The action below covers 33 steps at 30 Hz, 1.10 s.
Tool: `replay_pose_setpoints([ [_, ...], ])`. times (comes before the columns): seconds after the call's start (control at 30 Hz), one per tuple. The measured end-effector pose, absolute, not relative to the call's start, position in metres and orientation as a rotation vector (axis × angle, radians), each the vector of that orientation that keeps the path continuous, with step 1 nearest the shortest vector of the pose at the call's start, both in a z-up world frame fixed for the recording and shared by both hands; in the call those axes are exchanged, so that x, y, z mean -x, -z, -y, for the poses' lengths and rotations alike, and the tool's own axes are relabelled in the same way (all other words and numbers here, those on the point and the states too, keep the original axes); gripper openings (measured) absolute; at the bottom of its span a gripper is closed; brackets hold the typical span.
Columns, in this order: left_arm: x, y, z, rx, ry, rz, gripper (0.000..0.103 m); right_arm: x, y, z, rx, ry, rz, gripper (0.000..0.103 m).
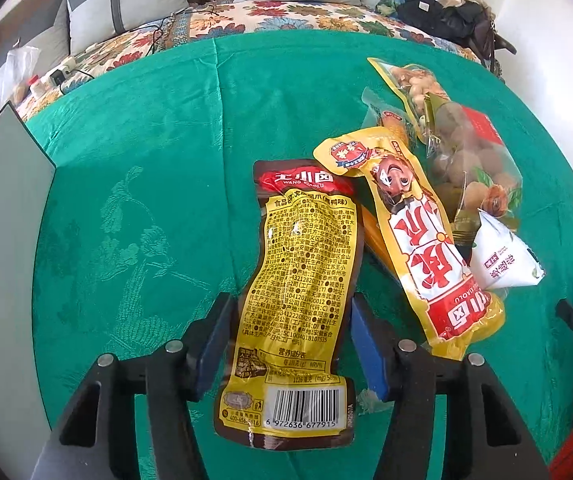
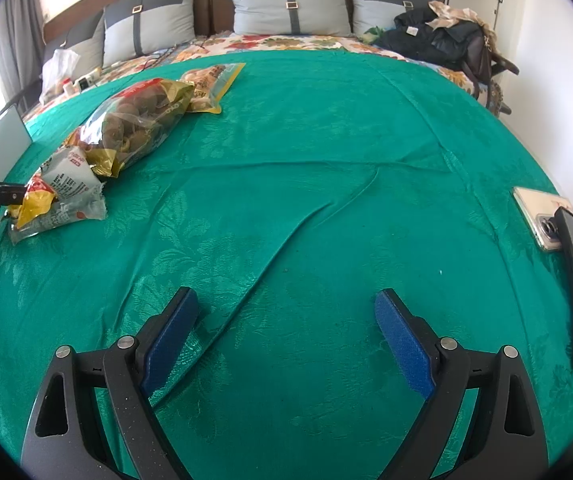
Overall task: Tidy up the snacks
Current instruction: 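Pull the brown-yellow spicy snack pack out of the pile with the left tool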
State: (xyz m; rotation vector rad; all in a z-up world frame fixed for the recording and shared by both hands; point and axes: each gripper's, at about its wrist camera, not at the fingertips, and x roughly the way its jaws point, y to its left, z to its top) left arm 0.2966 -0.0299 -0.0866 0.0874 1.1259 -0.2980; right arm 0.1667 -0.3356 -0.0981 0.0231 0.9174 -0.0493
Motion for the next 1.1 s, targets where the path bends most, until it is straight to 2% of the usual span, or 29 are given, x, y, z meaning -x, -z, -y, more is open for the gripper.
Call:
replay_pose_setpoints([
  [0.3, -0.202, 0.089, -0.024, -0.014, 0.040, -1.108, 0.055, -0.167, 0.099, 0.335, -0.023, 0.049, -0.918, 0.093],
  [0.4, -0.170, 0.092, -0.030, -0.030, 0.037, -1.111, 0.061, -0.167, 0.098, 0.335, -0.023, 0.049, -0.918, 0.093],
  [0.47, -0.165, 0.091, -0.034, -0.022, 0.074, -1.103, 0.079, -0.167, 0.099, 0.335, -0.023, 0.049, -0.918, 0.093],
  [0.5, -0.166, 0.090, -0.035, -0.018, 0.077, -1.098, 0.082, -0.167, 0.099, 0.335, -0.023, 0.049, -0.918, 0.093],
  [0.63, -0.187, 0.093, -0.043, 0.016, 0.062, -1.094, 0.083, -0.167, 0.098, 0.335, -0.023, 0.049, -0.918, 0.093],
  [0.8, -0.202, 0.103, -0.052, 0.008, 0.001, -1.032, 0.101, -0.167, 0.098, 0.335, -0.023, 0.049, -0.918, 0.093],
  [1.1, -0.194, 0.105, -0.056, 0.003, 0.004, -0.951, 0.103, -0.167, 0.098, 0.335, -0.023, 0.049, -0.919, 0.093],
])
